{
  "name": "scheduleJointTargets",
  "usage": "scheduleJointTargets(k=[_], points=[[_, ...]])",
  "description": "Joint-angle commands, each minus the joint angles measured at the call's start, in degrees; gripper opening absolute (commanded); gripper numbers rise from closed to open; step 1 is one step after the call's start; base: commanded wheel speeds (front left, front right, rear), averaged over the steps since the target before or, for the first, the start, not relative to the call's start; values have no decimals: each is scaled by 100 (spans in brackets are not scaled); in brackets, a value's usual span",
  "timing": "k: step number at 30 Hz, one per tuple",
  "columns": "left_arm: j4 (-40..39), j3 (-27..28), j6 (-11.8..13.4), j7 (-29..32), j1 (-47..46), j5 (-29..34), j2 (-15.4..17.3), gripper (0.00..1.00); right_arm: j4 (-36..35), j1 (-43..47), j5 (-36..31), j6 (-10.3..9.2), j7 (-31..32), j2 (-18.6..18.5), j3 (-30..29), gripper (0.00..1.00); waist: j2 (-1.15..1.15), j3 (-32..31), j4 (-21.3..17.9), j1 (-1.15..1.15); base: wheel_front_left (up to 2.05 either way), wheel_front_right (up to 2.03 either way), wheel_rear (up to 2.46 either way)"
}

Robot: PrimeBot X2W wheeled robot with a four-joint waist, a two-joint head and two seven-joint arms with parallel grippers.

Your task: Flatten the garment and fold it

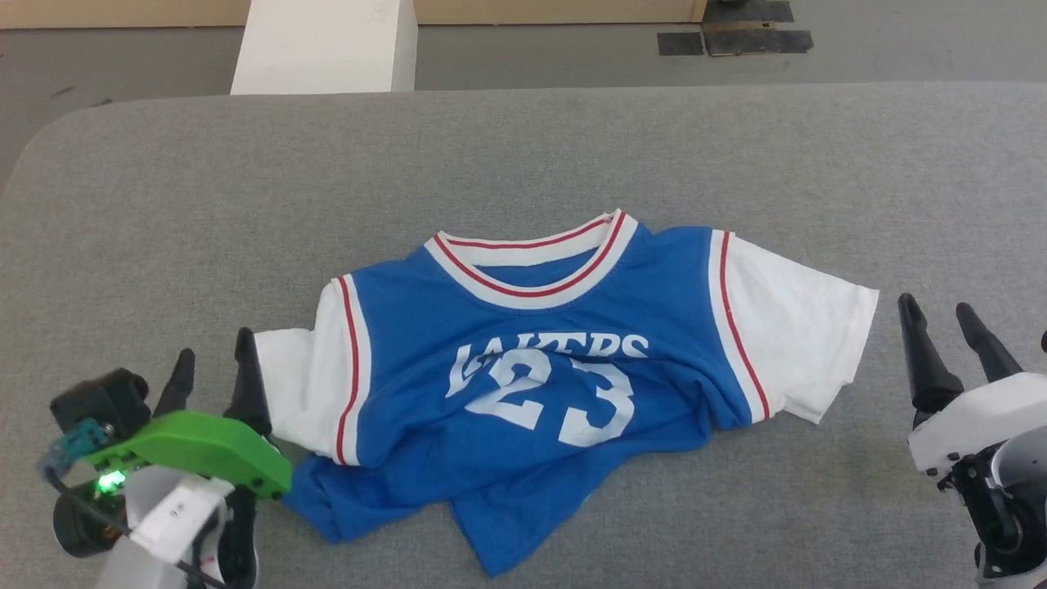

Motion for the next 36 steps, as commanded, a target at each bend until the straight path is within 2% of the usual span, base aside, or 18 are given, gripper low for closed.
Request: scheduleJointTargets(k=[1,5,11,16,20,26,33,34,35,36], points=[[-15,-38,-46,-137,92,69,-2,100,17,52,-50,-6,94,-21,-16,100,0,22,4,0,0,0,0],[-18,-138,-77,-365,79,203,-41,100,30,-192,-87,-6,674,-269,72,100,0,177,5,0,0,0,0],[-98,-229,-64,-537,-130,333,-89,100,197,-1156,-332,-6,2421,-1054,471,100,0,601,37,0,0,0,0],[-211,-308,-37,-593,-342,409,-136,100,353,-2050,-384,-6,3834,-1592,1138,100,0,1039,137,0,0,0,0],[-250,-377,-23,-620,-491,447,-188,100,492,-2460,-338,-6,4558,-1826,1555,100,0,1318,253,0,0,0,0],[-299,-423,12,-688,-614,488,-238,100,727,-2597,-244,-6,5123,-2006,2062,100,0,1546,343,0,0,0,0],[-303,-420,42,-727,-636,486,-239,100,855,-2531,-25,-6,5182,-2117,2656,100,0,1640,325,0,0,0,0],[-301,-419,46,-731,-640,486,-238,100,847,-2545,14,-6,5161,-2136,2715,39,0,1645,318,0,0,0,0],[-296,-421,50,-733,-646,486,-237,100,838,-2569,53,-6,5104,-2159,2753,0,0,1644,310,0,0,0,0],[-289,-421,52,-734,-651,485,-235,100,849,-2575,92,-6,5109,-2174,2775,0,0,1637,303,0,0,0,0]])
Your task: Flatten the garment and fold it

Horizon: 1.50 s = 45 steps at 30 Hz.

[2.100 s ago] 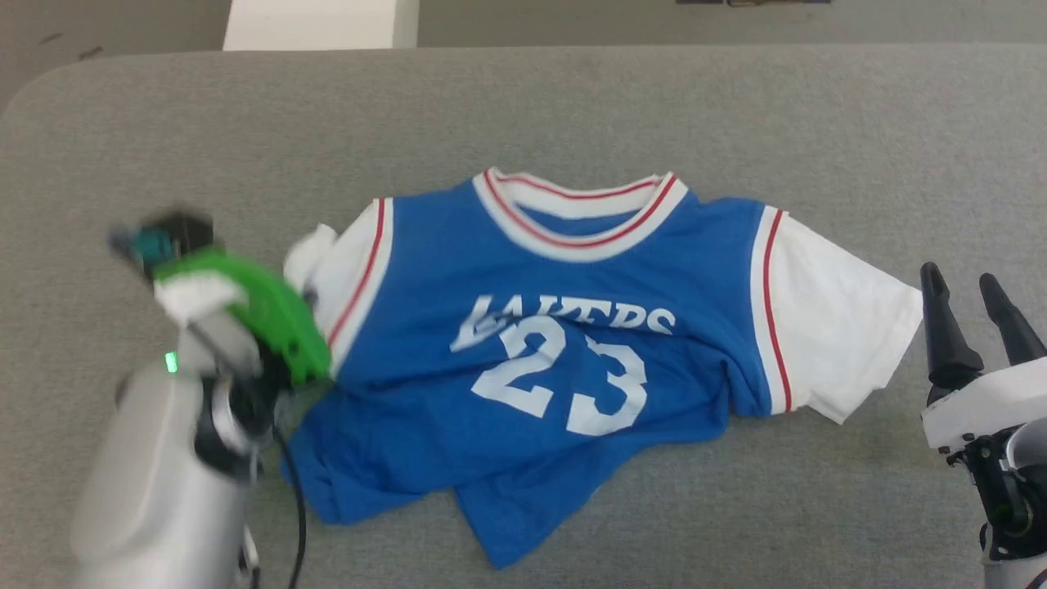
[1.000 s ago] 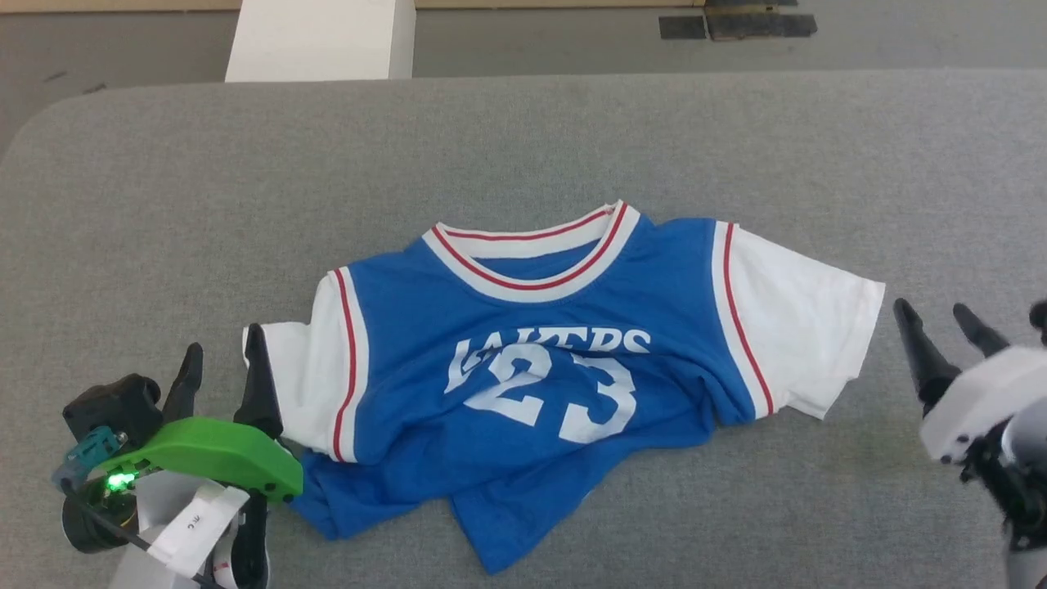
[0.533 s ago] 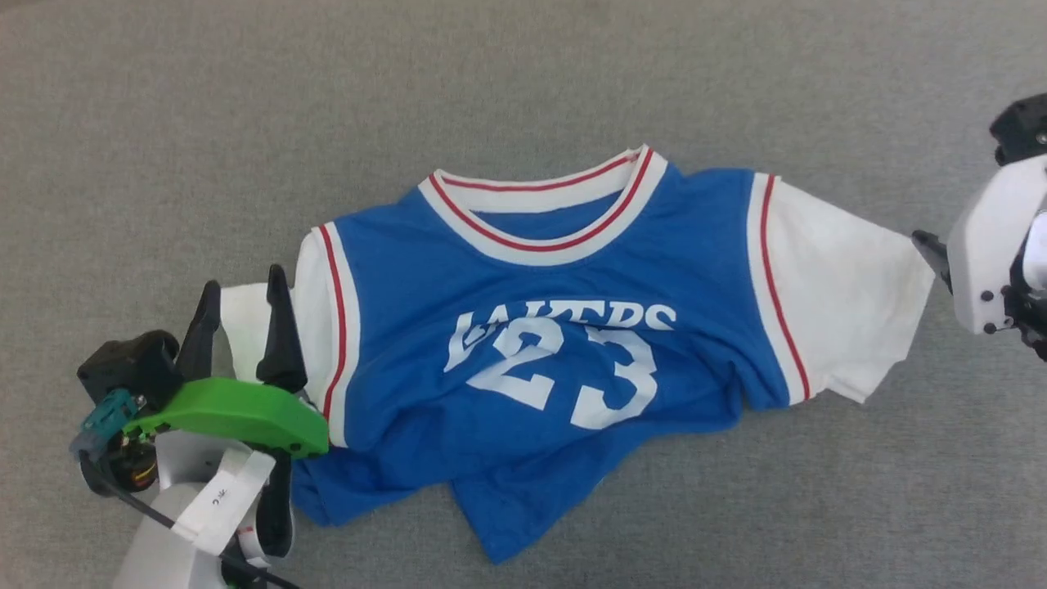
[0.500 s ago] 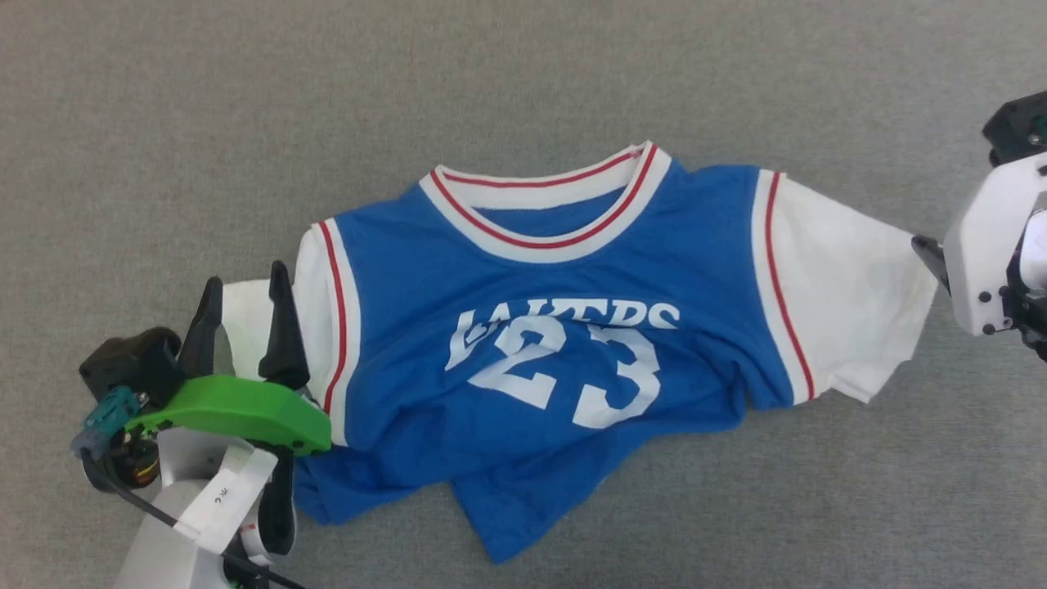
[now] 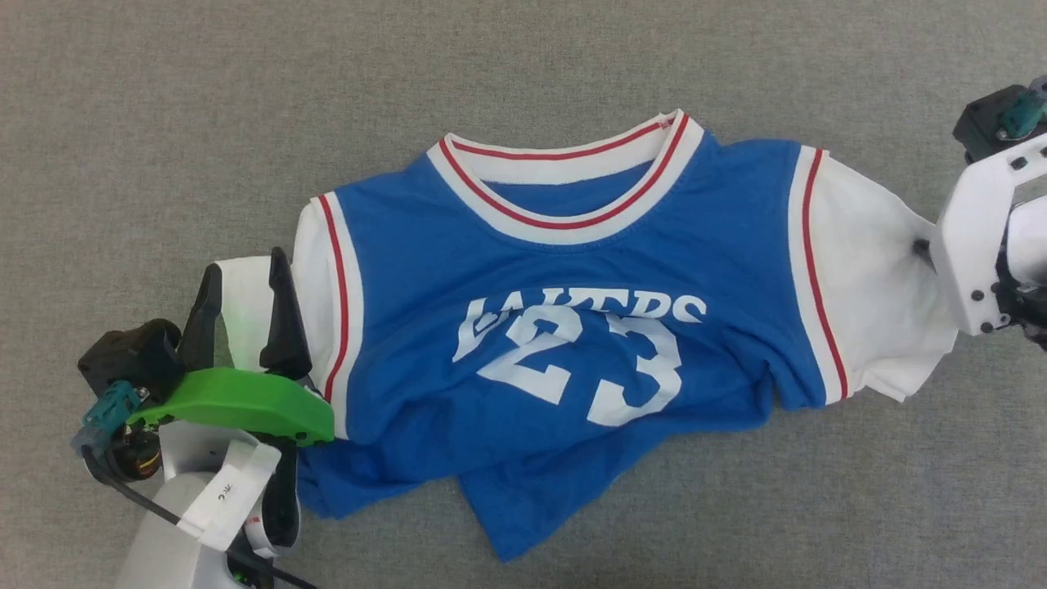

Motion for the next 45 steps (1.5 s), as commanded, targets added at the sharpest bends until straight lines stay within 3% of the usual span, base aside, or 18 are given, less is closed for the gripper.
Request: scheduleJointTargets(k=[1,7,11,16,23,27,32,37,38,39,45], points=[[15,16,32,-32,-103,59,4,100,230,173,79,-6,-3,133,198,0,0,-26,-21,0,0,0,0],[26,41,60,112,-75,46,117,100,190,76,172,-6,-236,137,65,0,0,-197,-89,0,0,0,0],[31,17,38,551,-96,-15,317,100,101,86,239,-6,-499,250,-235,0,0,-357,-122,0,0,0,0],[-24,-52,-39,1647,-267,-137,815,100,-142,247,240,-6,-683,348,-493,0,0,-521,-189,0,0,0,0],[-132,-167,98,4176,-770,-514,1662,100,-539,462,212,-6,-649,418,-463,0,0,-495,-312,0,0,0,0],[-48,-305,132,5290,-1195,-689,1955,100,-725,473,215,-6,-640,433,-430,0,0,-378,-371,0,0,0,0],[303,-506,171,5956,-1541,-751,2016,100,-861,448,231,-6,-666,444,-378,0,0,-234,-471,0,0,0,0],[542,-578,245,6197,-1502,-935,1854,100,-903,440,245,-6,-716,415,-371,0,0,-158,-516,0,0,0,0],[573,-582,274,6224,-1467,-986,1800,84,-902,442,243,-6,-728,404,-378,0,0,-151,-515,0,0,0,0],[574,-578,290,6208,-1402,-1094,1682,0,-885,458,232,-6,-751,373,-400,0,0,-154,-488,0,0,0,0],[489,-464,173,5859,-1429,-1149,1616,0,-810,479,197,-6,-797,356,-405,0,0,-309,-380,0,0,0,0]])
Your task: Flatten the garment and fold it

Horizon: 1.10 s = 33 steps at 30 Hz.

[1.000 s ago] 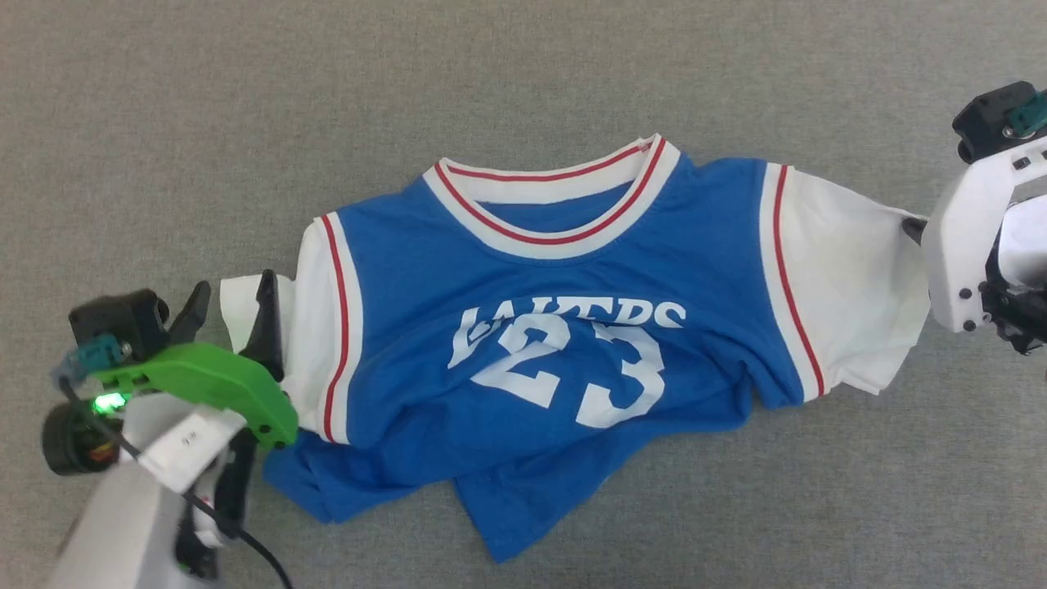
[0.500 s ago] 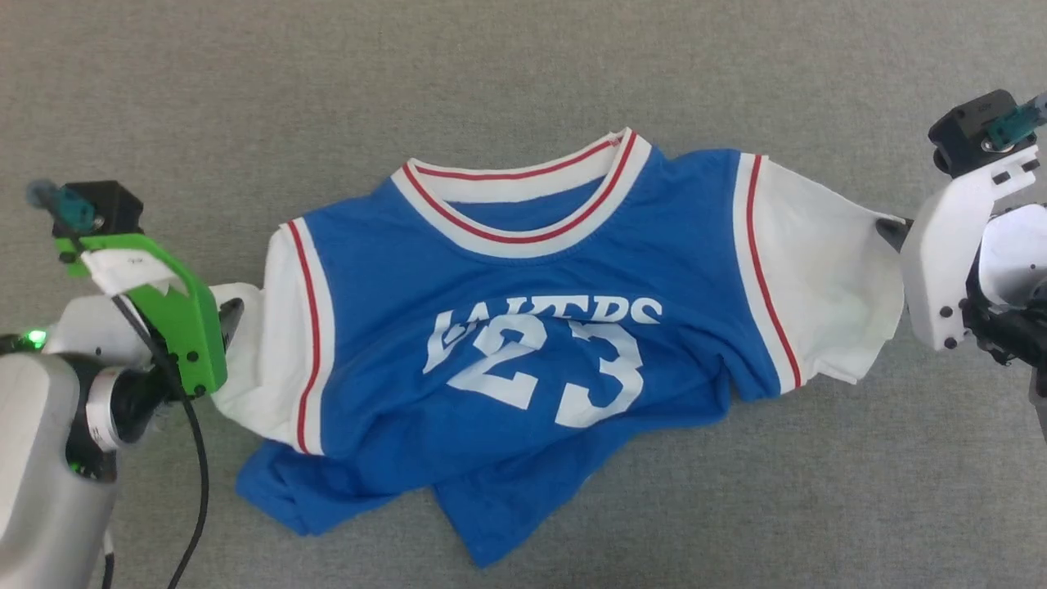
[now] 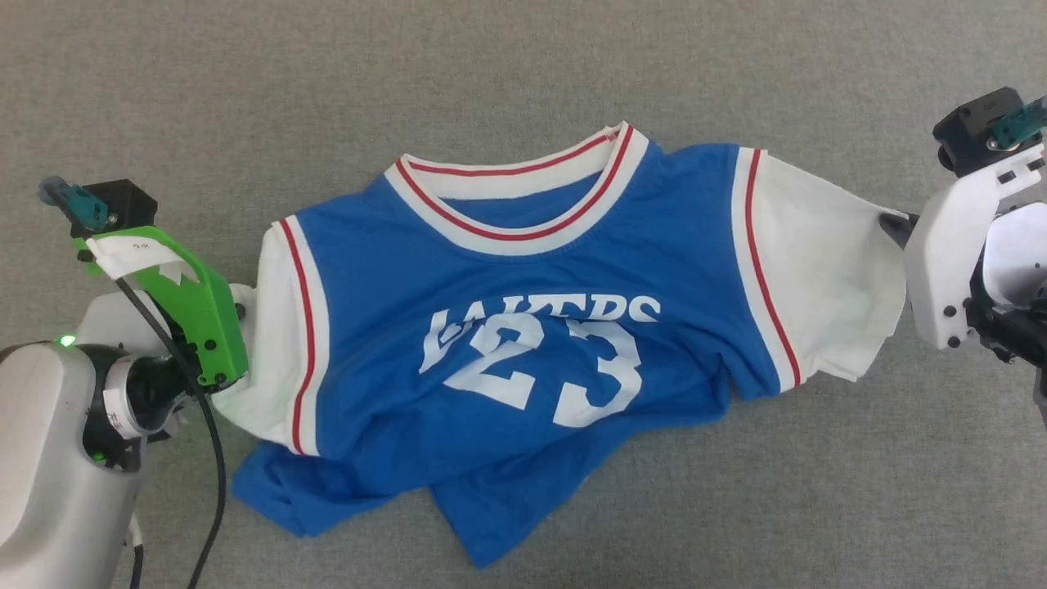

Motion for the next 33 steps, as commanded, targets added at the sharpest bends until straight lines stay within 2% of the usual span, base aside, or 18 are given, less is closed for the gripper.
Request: scheduleJointTargets(k=[1,10,19,27,33], points=[[32,-25,-49,-98,95,-28,-87,0,27,61,-20,-8,-57,3,-3,0,0,-111,59,0,0,0,0],[-174,545,-188,-1319,-22,-123,-329,0,303,137,-23,-8,-356,79,-130,0,0,-704,141,0,0,0,0],[-213,960,-310,-2454,-261,-89,-575,0,413,18,-1,-8,-994,164,-504,0,0,-1402,158,0,0,0,0],[-165,999,-475,-3006,-715,-11,-703,0,244,-421,335,-8,-1472,338,-868,0,0,-1820,138,0,0,0,0],[-145,987,-479,-3127,-1096,47,-724,0,101,-763,636,-8,-1441,448,-1079,0,0,-1903,95,0,0,0,0]])
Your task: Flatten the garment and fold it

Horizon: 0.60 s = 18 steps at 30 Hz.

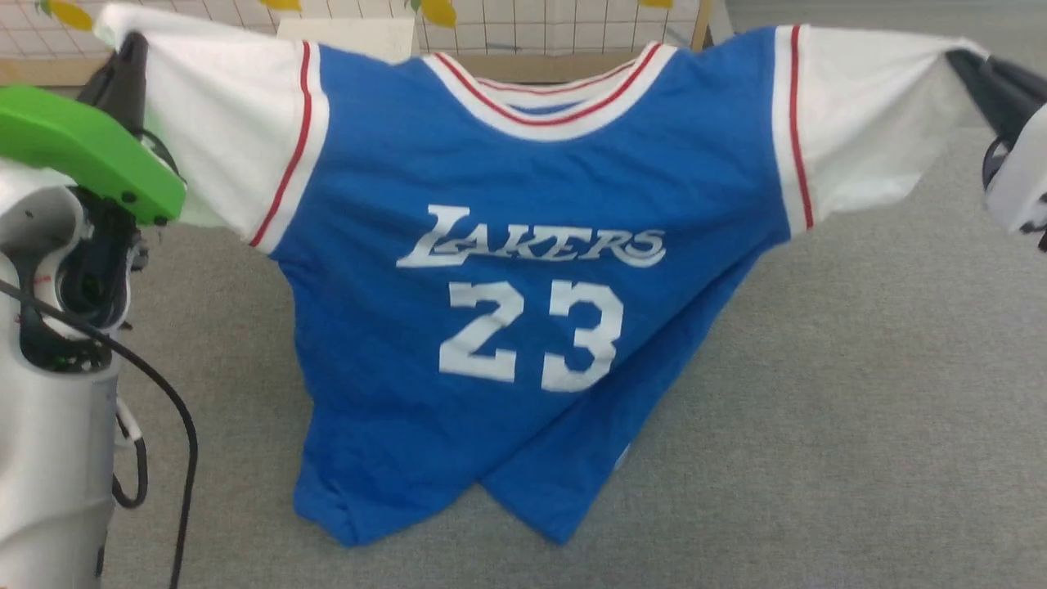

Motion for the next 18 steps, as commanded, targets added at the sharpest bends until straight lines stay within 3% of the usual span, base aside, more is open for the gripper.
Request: scheduleJointTargets(k=[1,9,18], points=[[15,-5,-38,-9,-191,49,16,0,-37,-159,67,-8,51,45,-44,0,0,24,-36,0,0,0,0],[612,-316,-171,32,-1485,341,70,0,248,-1256,69,-8,209,114,-132,0,0,634,-77,0,0,0,0],[1753,-741,-350,-513,-3747,968,-145,0,1350,-3405,-372,-8,-197,230,-183,0,0,1652,-110,0,0,0,0]])
